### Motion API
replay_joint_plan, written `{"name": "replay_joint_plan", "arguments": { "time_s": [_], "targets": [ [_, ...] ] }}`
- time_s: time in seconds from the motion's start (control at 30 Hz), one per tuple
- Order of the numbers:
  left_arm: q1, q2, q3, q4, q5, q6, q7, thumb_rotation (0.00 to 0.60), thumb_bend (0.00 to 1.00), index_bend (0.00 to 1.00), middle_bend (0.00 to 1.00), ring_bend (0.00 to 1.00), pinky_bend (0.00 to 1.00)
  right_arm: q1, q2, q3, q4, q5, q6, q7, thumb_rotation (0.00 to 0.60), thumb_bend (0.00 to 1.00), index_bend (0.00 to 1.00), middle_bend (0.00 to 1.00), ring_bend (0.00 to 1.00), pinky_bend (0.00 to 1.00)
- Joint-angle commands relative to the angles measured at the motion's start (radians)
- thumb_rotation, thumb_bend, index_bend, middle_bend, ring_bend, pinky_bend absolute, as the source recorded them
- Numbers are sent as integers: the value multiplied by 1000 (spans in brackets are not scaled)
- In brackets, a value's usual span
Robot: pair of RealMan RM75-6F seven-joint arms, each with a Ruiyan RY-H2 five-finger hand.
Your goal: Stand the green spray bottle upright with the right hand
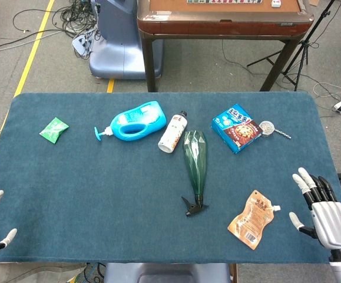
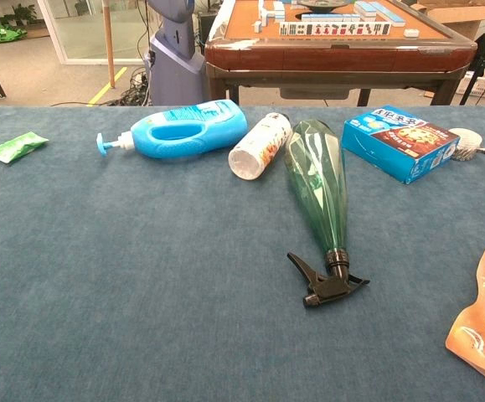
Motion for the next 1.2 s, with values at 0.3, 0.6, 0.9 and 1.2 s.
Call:
{"name": "replay_joint_plan", "arguments": {
  "time_s": [0.3,0.6,0.9,1.2],
  "targets": [
    [3,-6,-2,8,4,10,-3,600,255,64,0,0,0,8,6,2,3,-24,1,1,600,300,0,0,0,0],
    [-1,-7,-2,6,7,4,0,600,255,64,0,0,0,77,27,26,-14,-65,-67,-38,600,301,26,0,0,0],
    [-2,-13,-1,1,14,5,7,600,255,64,0,0,0,272,26,104,-18,-51,-299,-149,600,287,80,0,0,0],
    [2,-7,-3,4,4,8,2,600,255,64,0,0,0,471,-70,151,63,-31,-527,-256,600,192,90,21,0,0]
  ]
}}
